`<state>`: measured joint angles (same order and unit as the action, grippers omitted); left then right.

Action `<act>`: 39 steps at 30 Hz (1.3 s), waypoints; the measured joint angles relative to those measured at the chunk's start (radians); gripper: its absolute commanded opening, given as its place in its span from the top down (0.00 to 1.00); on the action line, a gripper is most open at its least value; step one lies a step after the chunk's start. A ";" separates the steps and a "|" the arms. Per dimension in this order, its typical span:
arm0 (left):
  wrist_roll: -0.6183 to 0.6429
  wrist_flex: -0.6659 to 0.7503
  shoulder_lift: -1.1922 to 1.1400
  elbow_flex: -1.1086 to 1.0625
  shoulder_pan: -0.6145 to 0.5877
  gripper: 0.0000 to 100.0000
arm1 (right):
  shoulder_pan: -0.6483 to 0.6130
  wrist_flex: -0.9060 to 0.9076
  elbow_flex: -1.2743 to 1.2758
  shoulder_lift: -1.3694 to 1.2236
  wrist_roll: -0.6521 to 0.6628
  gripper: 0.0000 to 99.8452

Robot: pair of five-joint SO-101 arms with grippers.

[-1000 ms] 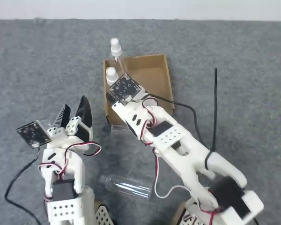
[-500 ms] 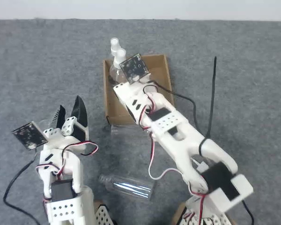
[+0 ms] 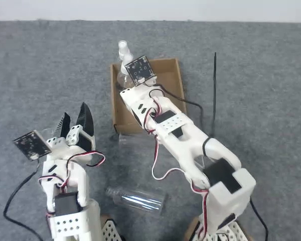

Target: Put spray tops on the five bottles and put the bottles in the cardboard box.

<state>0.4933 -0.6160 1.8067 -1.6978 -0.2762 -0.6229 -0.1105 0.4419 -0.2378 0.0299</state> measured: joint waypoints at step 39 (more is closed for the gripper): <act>0.000 0.000 0.000 0.000 0.000 0.80 | 0.003 -0.003 -0.048 -0.072 -0.002 0.82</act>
<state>0.4933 -0.6160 1.8067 -1.6978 -0.2762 -0.6199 -0.1135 0.3943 -0.3099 0.0284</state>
